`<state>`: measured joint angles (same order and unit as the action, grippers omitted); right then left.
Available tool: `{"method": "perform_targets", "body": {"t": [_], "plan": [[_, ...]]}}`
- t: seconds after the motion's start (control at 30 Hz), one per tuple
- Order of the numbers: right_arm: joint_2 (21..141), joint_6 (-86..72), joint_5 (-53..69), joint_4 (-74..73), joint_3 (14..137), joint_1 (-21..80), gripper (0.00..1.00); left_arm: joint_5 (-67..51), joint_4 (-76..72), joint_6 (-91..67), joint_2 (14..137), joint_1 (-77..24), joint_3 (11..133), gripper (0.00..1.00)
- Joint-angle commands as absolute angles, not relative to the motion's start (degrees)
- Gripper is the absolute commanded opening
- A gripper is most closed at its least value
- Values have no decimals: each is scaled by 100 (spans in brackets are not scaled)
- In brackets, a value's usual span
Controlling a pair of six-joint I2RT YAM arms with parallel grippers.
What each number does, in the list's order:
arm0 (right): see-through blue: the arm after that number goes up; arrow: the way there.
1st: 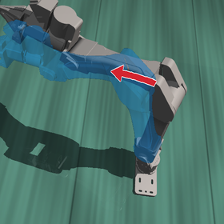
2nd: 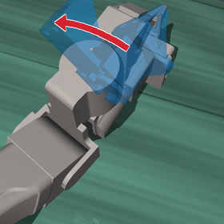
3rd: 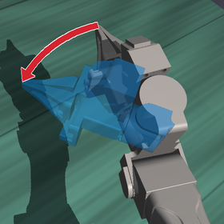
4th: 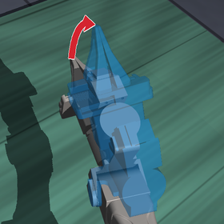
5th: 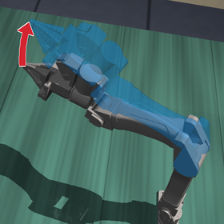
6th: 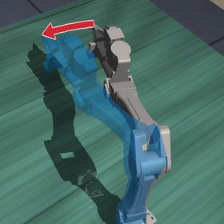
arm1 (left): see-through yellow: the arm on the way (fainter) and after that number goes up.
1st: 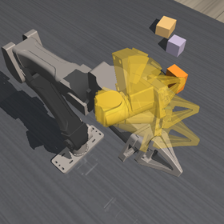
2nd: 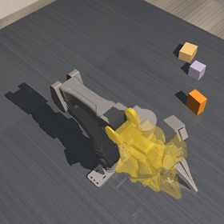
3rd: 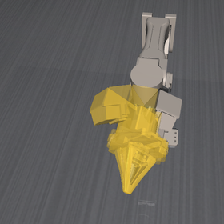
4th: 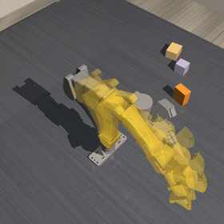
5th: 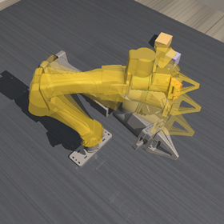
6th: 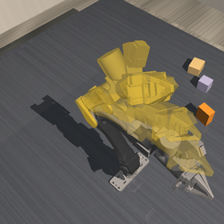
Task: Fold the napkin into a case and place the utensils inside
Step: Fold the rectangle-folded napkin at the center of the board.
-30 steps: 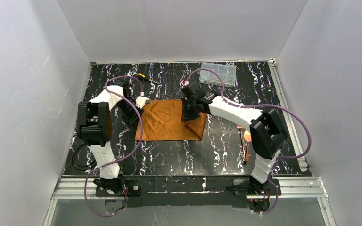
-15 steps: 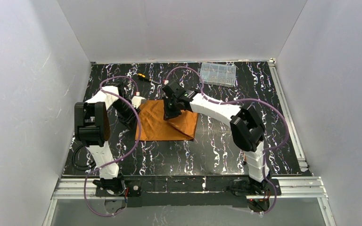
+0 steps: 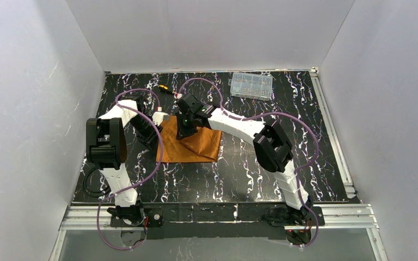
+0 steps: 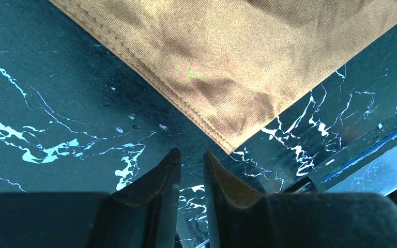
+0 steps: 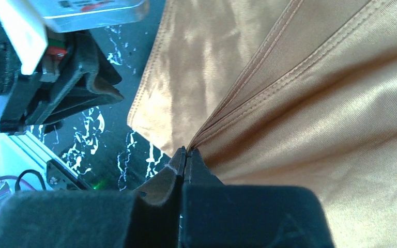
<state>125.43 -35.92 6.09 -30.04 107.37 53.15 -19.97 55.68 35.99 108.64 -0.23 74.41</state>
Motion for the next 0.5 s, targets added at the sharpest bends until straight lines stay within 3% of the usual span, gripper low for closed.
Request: {"method": "perform_targets", "body": {"t": [0.0,0.47], "plan": [[12552,-3724,775,-2694,11020,5371,1,-2169,5687,3601,10572,-9,7400,21],[12945,-3964,1217,-2233,11201,5532,1,-2265,5862,3465,10618,274,7585,20]]}}
